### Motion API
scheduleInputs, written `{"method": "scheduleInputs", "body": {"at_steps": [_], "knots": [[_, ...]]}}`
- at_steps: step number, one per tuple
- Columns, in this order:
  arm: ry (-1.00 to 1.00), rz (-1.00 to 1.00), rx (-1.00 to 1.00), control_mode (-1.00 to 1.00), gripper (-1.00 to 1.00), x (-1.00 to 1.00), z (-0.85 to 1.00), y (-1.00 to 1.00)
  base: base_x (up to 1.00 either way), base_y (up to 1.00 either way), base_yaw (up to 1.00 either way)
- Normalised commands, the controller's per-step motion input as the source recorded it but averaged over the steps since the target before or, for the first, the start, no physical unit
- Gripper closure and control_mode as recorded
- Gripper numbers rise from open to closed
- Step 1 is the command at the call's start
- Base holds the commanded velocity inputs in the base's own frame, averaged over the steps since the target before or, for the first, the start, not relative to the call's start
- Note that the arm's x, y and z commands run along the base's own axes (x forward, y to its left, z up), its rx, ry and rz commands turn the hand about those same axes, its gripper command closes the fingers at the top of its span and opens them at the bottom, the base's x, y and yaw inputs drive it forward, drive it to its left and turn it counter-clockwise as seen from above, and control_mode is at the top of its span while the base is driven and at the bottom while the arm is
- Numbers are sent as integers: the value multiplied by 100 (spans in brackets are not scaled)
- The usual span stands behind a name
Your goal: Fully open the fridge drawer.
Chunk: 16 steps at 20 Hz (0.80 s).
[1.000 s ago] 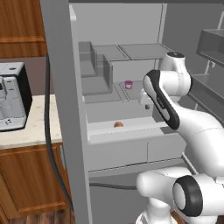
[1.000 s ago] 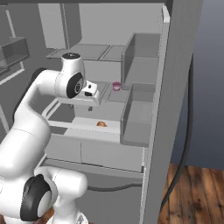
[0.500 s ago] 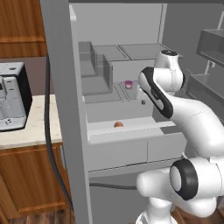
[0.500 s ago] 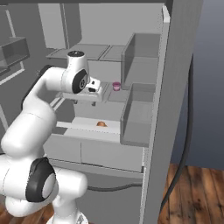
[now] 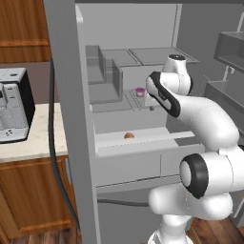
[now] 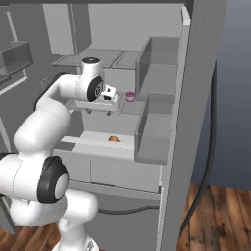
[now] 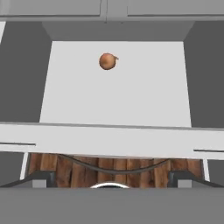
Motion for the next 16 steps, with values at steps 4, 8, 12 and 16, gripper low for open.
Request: {"method": "scheduleInputs", "body": {"at_steps": [4,8,12,16], "knots": [[0,0,0,-100,-100,41,-26,0,0,0,0],[0,0,0,-100,-100,42,-33,0,0,0,0],[0,0,0,-100,-100,44,-36,4,0,0,0],[0,0,0,-100,-100,23,-39,2,0,0,0]]}}
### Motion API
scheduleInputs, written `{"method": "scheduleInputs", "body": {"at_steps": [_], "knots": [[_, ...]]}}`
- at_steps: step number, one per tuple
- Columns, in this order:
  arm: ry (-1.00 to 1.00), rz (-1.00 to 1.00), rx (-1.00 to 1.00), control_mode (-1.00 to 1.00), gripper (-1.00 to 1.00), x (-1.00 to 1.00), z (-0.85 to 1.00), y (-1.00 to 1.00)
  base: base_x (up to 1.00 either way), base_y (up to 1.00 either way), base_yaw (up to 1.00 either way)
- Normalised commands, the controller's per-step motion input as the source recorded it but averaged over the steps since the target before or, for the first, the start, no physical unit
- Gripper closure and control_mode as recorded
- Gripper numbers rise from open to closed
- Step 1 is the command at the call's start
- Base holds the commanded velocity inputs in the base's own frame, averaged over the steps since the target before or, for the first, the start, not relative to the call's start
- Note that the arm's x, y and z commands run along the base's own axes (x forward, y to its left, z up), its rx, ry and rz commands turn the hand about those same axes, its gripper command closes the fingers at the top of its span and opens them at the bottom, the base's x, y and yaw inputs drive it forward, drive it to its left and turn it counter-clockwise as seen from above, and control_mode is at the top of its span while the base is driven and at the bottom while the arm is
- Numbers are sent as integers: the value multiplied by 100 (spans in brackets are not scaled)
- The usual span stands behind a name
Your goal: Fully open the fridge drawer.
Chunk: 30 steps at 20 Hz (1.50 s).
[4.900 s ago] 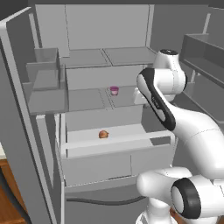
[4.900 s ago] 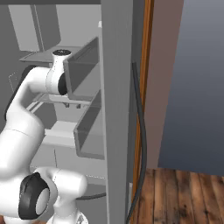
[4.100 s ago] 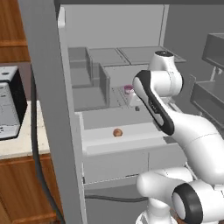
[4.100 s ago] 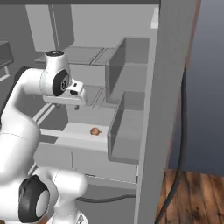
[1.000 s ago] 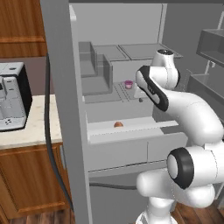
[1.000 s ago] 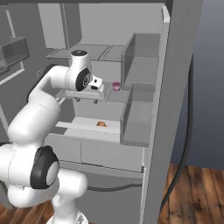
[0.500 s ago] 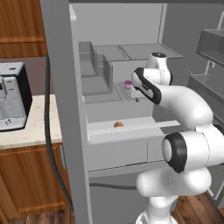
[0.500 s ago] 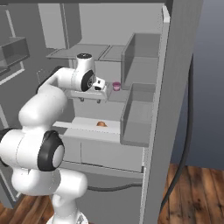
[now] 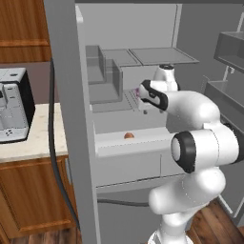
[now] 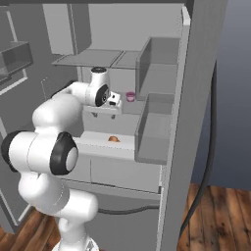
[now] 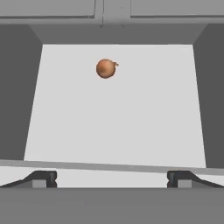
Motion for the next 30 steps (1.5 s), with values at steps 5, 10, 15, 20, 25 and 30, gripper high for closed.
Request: {"method": "scheduleInputs", "body": {"at_steps": [5,10,15,20,25,30], "knots": [[0,0,0,-100,-100,0,-38,0,0,0,0],[0,0,0,-100,-100,0,-33,0,0,0,0],[0,0,0,-100,-100,0,-32,0,0,0,0],[0,0,0,-100,-100,-1,-40,0,0,0,0],[1,0,0,-100,-100,-31,-48,0,0,0,0],[3,0,-1,-100,-100,-82,-44,0,0,0,0]]}}
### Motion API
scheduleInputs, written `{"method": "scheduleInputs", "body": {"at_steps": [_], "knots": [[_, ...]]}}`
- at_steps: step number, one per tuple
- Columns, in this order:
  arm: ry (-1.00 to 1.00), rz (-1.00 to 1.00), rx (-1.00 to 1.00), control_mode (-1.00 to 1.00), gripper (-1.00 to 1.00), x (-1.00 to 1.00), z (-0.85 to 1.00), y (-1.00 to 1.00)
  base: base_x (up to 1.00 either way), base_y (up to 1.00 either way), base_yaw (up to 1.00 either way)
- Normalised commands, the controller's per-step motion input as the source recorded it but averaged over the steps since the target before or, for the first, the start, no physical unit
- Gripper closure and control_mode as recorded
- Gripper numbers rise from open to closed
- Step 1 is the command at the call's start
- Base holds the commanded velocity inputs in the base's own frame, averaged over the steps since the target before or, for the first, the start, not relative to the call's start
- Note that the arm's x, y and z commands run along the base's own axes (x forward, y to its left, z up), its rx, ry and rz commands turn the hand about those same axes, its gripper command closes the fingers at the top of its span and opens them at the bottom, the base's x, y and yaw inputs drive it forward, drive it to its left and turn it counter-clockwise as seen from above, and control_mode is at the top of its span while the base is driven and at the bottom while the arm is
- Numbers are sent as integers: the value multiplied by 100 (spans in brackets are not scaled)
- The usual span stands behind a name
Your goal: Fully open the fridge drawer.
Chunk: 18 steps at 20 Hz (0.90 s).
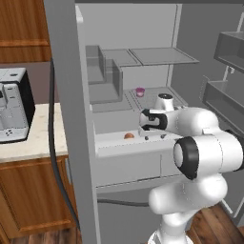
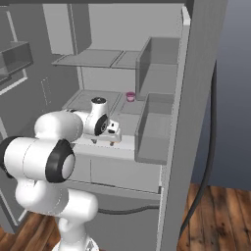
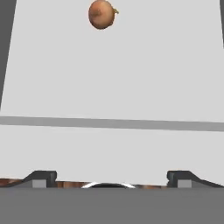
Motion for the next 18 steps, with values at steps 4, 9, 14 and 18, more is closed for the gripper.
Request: {"method": "scheduleInputs", "body": {"at_steps": [4,9,14,18], "knots": [[4,0,-1,-100,-100,-98,-39,-4,0,0,0],[6,0,-1,-100,-100,-100,-41,-5,0,0,0],[9,0,-1,-100,-100,-100,-44,-8,0,0,0],[13,0,-2,-100,-100,-100,-51,-8,0,0,0]]}}
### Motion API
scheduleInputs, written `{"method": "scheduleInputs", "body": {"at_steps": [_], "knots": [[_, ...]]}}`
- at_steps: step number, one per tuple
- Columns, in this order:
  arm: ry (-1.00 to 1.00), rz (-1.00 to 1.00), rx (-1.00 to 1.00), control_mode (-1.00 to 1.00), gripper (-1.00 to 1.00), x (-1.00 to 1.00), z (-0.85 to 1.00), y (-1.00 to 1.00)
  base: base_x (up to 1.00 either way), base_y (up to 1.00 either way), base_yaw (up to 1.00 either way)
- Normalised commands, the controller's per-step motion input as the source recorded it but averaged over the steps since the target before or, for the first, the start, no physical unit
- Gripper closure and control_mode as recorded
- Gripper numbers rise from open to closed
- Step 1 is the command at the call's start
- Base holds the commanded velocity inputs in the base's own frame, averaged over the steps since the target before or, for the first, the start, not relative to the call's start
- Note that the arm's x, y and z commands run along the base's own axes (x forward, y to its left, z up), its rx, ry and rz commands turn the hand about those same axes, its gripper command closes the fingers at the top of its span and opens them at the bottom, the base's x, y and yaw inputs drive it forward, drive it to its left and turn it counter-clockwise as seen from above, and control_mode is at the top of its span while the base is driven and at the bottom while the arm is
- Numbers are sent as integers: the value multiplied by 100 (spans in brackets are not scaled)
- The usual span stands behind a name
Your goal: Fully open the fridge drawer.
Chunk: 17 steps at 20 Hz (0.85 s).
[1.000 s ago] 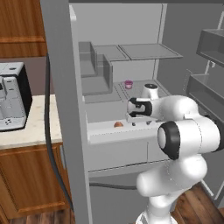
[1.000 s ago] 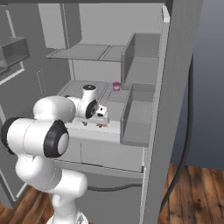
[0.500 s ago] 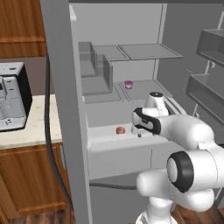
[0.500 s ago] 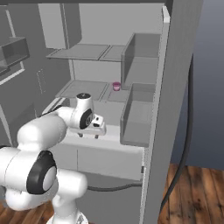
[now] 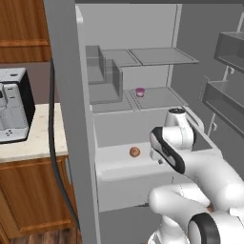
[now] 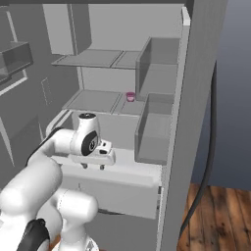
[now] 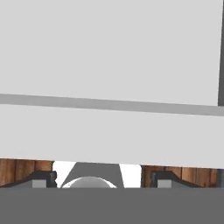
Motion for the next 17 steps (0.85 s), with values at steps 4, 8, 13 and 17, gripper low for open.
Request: {"method": "scheduleInputs", "body": {"at_steps": [4,8,13,17], "knots": [[13,1,-3,-100,-100,-100,-55,-9,0,0,0],[12,0,-2,-100,-100,-100,-55,-13,0,0,0],[11,0,0,-100,-100,-100,-54,-17,0,0,0],[7,1,0,-100,-100,-100,-53,-22,0,0,0]]}}
